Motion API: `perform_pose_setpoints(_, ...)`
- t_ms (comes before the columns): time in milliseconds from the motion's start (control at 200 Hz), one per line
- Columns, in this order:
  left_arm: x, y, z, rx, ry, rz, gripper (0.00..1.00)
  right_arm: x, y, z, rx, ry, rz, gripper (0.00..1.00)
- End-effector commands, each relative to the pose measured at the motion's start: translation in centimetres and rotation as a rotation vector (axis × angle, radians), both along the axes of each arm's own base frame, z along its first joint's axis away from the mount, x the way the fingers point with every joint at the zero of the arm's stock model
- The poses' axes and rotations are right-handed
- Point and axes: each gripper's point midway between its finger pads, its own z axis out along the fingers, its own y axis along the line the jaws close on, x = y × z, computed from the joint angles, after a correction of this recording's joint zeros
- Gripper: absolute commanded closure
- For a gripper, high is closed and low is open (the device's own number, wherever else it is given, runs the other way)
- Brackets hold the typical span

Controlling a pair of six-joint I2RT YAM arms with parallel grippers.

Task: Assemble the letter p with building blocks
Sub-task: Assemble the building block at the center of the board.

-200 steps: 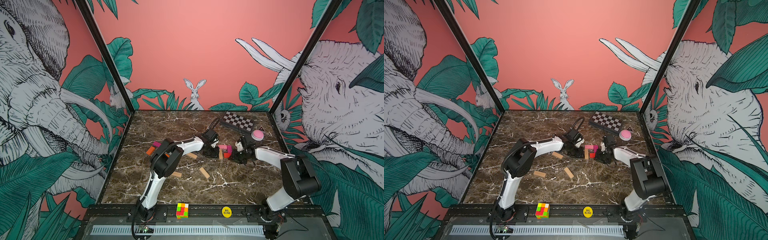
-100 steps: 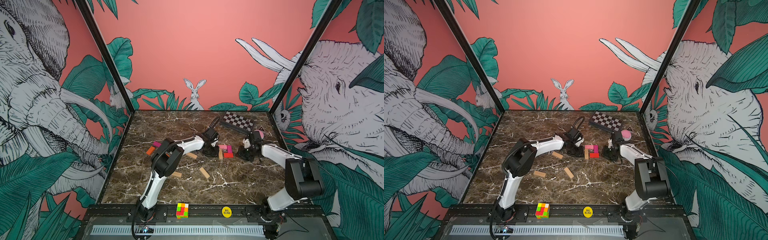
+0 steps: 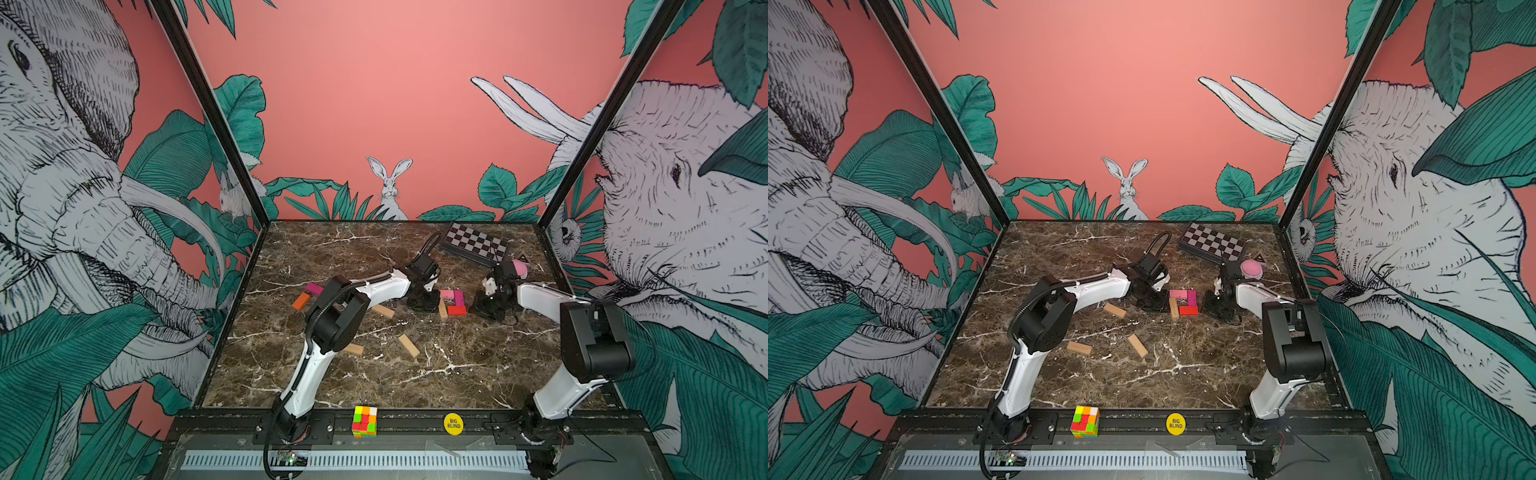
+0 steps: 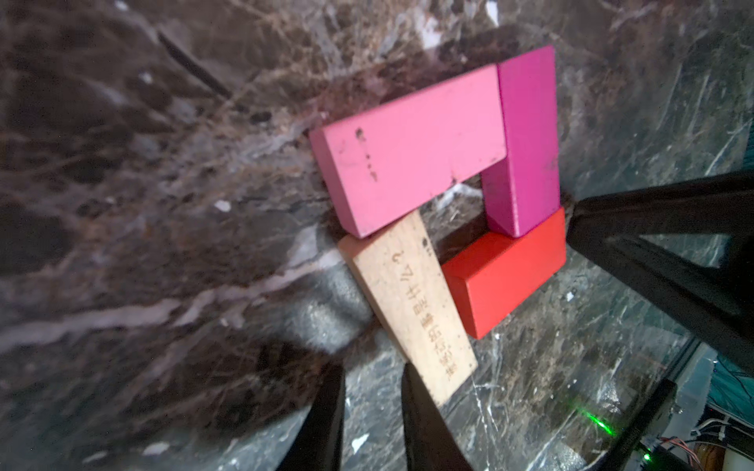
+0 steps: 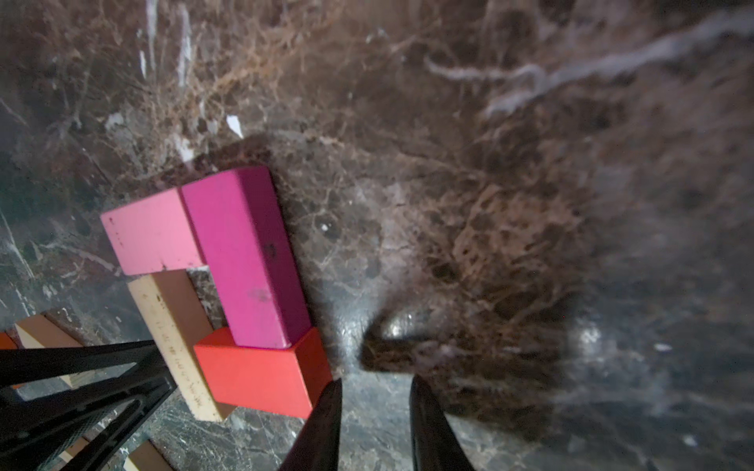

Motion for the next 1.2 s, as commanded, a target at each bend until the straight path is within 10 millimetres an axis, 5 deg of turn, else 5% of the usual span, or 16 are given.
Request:
perform_pose_setpoints(0, 0.0, 0.7, -0.5, 0.037, 0.019, 0.018, 0.73, 0.4, -0.1, -0.5, -0.002, 0.000, 0.005, 0.70)
perform_pose_setpoints(225, 1.5, 2.7, -0.7, 0.094, 0.000, 0.080, 0.73, 0.4, 0.0, -0.7, 0.005, 0.000, 0.009, 0.70)
perform_pose_setpoints(940, 3.4, 1.6, -1.5, 0.088, 0.015, 0.091, 0.75, -0.1, 0.1, -1.4, 0.015, 0.014, 0.011, 0.69)
perform_pose_setpoints(1195, 3.3, 1.2, -1.7, 0.078, 0.030, 0.090, 0.85, -0.2, 0.1, -1.7, 0.019, 0.022, 0.010, 0.68)
